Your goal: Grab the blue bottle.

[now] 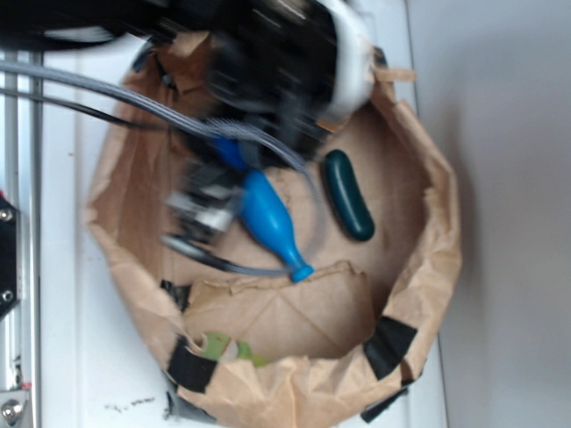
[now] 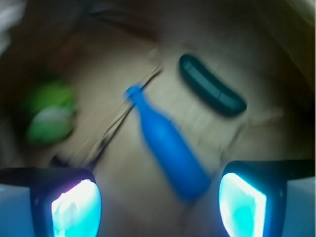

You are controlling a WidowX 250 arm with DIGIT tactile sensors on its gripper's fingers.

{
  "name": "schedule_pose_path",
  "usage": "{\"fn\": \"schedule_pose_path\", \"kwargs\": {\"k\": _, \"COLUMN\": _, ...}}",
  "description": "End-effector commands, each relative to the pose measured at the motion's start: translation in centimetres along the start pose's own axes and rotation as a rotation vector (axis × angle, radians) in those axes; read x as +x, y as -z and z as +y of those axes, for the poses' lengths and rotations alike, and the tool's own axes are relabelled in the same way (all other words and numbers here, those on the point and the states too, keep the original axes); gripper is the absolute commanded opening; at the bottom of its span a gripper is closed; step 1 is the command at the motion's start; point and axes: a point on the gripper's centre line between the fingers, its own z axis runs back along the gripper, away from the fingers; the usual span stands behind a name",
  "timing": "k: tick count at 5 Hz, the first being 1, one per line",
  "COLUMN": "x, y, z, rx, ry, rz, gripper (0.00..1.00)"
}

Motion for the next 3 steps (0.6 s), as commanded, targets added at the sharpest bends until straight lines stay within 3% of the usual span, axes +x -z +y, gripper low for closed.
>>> {"fn": "schedule_pose_path", "kwargs": {"k": 1, "x": 2.2, "y": 2.3, "z": 0.3, "rx": 0.100, "ry": -0.025, "rz": 0.031, "gripper": 1.00}}
{"fn": "schedule_pose_path", "kwargs": {"k": 3, "x": 2.7, "y": 5.8, "z": 0.1, "rx": 0.102, "ry": 0.027, "rz": 0.096, "gripper": 1.00}}
